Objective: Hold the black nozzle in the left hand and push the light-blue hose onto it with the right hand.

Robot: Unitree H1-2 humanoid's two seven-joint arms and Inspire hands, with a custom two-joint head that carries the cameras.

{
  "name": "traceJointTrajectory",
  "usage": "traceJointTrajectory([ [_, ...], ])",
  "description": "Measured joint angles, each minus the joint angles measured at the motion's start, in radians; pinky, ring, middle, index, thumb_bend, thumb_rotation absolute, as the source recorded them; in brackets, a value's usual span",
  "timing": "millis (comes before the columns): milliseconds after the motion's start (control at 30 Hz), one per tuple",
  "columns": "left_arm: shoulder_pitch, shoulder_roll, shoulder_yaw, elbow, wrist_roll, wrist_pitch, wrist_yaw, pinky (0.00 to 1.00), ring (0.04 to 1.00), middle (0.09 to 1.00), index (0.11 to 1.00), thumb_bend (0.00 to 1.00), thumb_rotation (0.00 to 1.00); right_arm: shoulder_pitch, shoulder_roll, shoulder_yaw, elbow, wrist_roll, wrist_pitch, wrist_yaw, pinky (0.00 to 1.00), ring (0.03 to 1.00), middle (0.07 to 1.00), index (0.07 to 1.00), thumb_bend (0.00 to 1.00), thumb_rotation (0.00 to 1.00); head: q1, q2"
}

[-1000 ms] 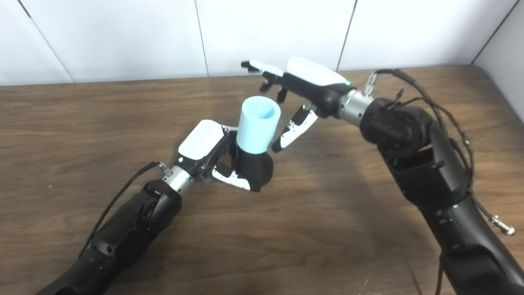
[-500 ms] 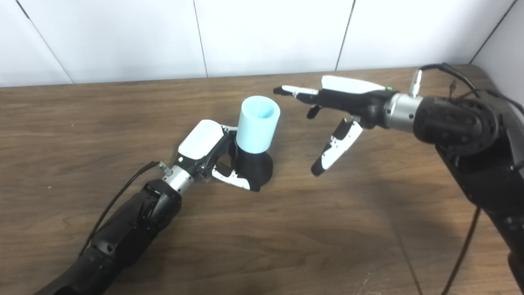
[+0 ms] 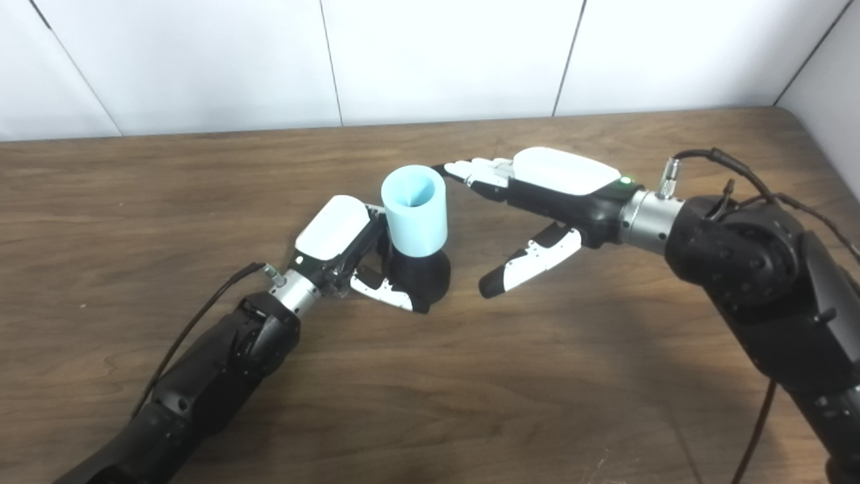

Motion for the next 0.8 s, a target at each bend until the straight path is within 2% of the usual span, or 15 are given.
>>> traceJointTrajectory([
  [133, 0.0, 0.0, 0.0, 0.0, -0.002, 0.0, 0.0, 0.3, 0.386, 0.404, 0.501, 0.52, 0.0, 0.005, 0.023, -0.002, 0.0, -0.073, 0.003, -0.023, 1.0, 1.0, 1.0, 1.0, 0.94, 0.99, 0.0, 0.0],
  [267, 0.0, 0.0, 0.0, 0.0, -0.002, 0.0, 0.0, 0.29, 0.374, 0.402, 0.5, 0.52, 0.0, 0.013, 0.044, -0.002, 0.0, -0.106, 0.021, -0.023, 1.0, 1.0, 1.0, 1.0, 0.93, 1.0, 0.0, 0.002],
  [533, -0.001, 0.0, 0.0, 0.002, -0.003, 0.0, 0.0, 0.28, 0.368, 0.399, 0.498, 0.52, 0.0, 0.015, 0.063, -0.01, 0.002, -0.125, 0.061, -0.024, 1.0, 1.0, 1.0, 1.0, 0.87, 0.93, -0.003, -0.002],
  [800, -0.001, 0.0, -0.001, 0.002, -0.004, 0.0, 0.0, 0.3, 0.387, 0.407, 0.5, 0.52, 0.0, 0.018, 0.117, -0.061, 0.009, -0.146, 0.08, -0.105, 1.0, 1.0, 1.0, 1.0, 0.82, 0.92, -0.002, -0.005],
])
